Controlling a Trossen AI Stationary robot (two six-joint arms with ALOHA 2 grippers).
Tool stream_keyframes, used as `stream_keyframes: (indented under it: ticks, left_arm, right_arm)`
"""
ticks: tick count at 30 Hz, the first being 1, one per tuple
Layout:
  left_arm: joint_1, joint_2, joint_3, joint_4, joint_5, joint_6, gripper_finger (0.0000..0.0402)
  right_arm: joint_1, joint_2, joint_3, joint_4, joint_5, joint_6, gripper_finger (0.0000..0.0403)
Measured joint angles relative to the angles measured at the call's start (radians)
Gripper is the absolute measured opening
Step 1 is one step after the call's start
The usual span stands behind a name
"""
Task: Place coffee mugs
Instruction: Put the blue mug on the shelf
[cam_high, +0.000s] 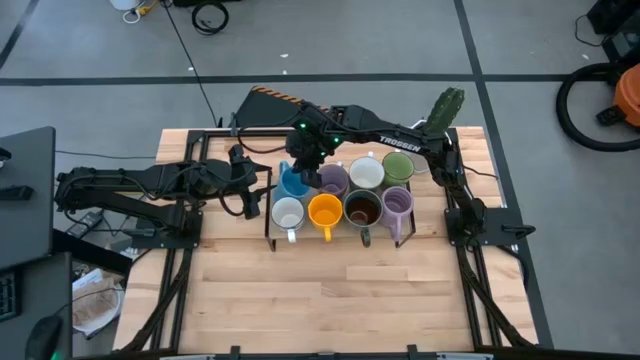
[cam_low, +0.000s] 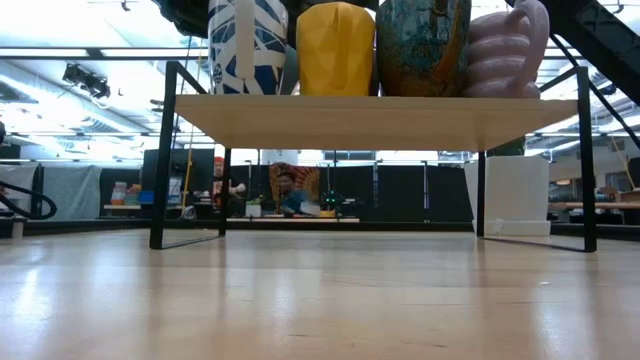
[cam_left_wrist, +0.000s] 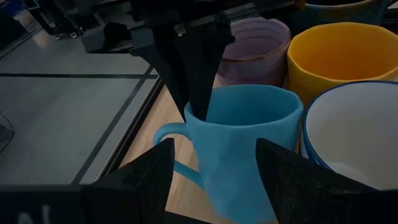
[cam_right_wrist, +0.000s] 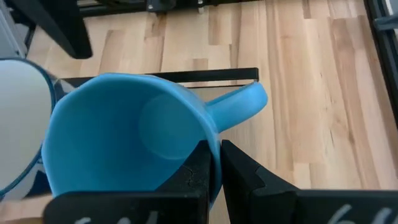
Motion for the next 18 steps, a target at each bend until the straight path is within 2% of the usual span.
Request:
stream_keyframes:
  ticks: [4,18]
  left_arm:
    - [0.0,0.0,0.0,-0.007,0.0,-0.001,0.0231]
    - [0.001,0.012,0.0,-0.026,0.0,-0.009,0.0231]
  right_arm:
    - [0.0,0.0,0.0,-0.007,0.032,0.014,0.0027]
    - [0.0,0.0,0.0,-0.023,0.032,0.013,0.0029]
